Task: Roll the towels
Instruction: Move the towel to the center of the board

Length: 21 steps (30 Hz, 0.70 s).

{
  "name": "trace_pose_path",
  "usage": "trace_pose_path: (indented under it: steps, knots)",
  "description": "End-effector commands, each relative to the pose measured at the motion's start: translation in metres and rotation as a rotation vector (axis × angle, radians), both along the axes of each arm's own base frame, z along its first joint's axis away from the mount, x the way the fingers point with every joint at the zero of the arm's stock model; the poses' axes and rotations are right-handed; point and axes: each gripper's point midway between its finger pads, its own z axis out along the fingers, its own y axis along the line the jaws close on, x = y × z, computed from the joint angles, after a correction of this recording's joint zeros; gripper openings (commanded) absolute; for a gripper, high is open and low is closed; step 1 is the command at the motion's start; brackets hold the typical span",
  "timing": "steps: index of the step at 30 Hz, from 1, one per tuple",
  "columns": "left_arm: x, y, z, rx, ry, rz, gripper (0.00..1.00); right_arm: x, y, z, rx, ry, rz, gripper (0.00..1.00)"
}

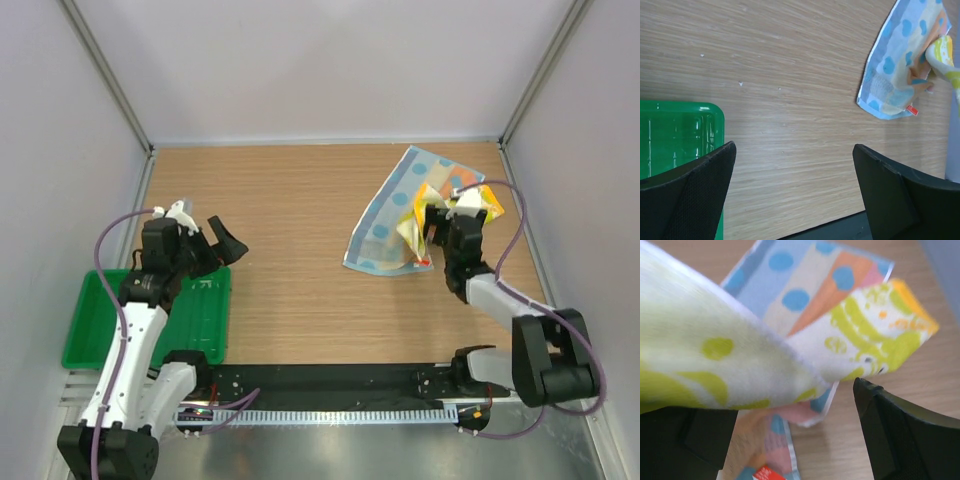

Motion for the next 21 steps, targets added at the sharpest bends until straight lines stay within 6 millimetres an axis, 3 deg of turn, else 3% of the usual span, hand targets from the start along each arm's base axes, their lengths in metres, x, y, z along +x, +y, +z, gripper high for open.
trace_pose_path:
  steps: [1, 2, 3, 5, 6, 8, 9, 10, 11, 12, 13, 14, 17, 19, 21]
  knots:
    - [0.007, -0.003, 0.017, 0.000, -0.102, 0.019, 1.00, -0.006, -0.017, 0.076, -0.082, 0.053, -0.134, 1.00]
    - [0.007, -0.004, 0.016, 0.002, -0.098, 0.015, 1.00, -0.012, -0.024, 0.088, -0.101, 0.082, -0.176, 1.00]
    - [0.007, -0.007, 0.015, 0.003, -0.093, 0.001, 1.00, -0.013, -0.033, 0.128, -0.087, 0.031, -0.245, 1.00]
    - [0.007, -0.014, 0.013, -0.005, -0.077, -0.039, 1.00, -0.031, -0.048, 0.133, 0.064, 0.045, -0.414, 1.00]
    - [0.008, -0.014, 0.011, -0.004, -0.072, -0.042, 1.00, -0.029, -0.041, 0.141, 0.147, 0.031, -0.378, 1.00]
    - [0.009, -0.015, 0.006, -0.008, -0.048, -0.044, 1.00, -0.020, -0.010, 0.140, 0.232, 0.109, -0.165, 1.00]
    - [0.009, -0.019, 0.008, -0.017, -0.047, -0.073, 1.00, -0.013, 0.001, 0.163, 0.246, 0.099, -0.137, 1.00]
    - [0.008, -0.023, 0.008, -0.024, -0.044, -0.102, 1.00, -0.013, 0.002, 0.131, 0.210, 0.259, -0.170, 1.00]
    - [0.007, -0.027, 0.003, -0.027, -0.022, -0.129, 1.00, -0.012, 0.005, 0.128, 0.177, 0.305, -0.178, 1.00]
    - [0.006, -0.031, 0.005, -0.039, -0.022, -0.154, 1.00, -0.006, 0.012, 0.140, 0.147, 0.311, -0.174, 1.00]
    - [0.006, -0.030, 0.003, -0.032, -0.017, -0.158, 1.00, -0.006, 0.010, 0.122, 0.094, 0.385, -0.207, 1.00]
    - [0.006, -0.029, -0.001, -0.025, -0.003, -0.155, 1.00, -0.004, 0.016, 0.122, 0.087, 0.392, -0.190, 1.00]
    - [0.008, -0.026, -0.004, -0.007, 0.011, -0.148, 1.00, 0.000, 0.051, 0.107, 0.133, 0.417, -0.097, 1.00]
    - [0.007, -0.028, -0.006, -0.008, 0.016, -0.156, 1.00, 0.004, 0.068, 0.078, 0.169, 0.503, -0.054, 1.00]
    - [0.008, -0.031, -0.007, 0.005, 0.017, -0.164, 1.00, 0.008, 0.077, 0.064, 0.171, 0.562, -0.032, 1.00]
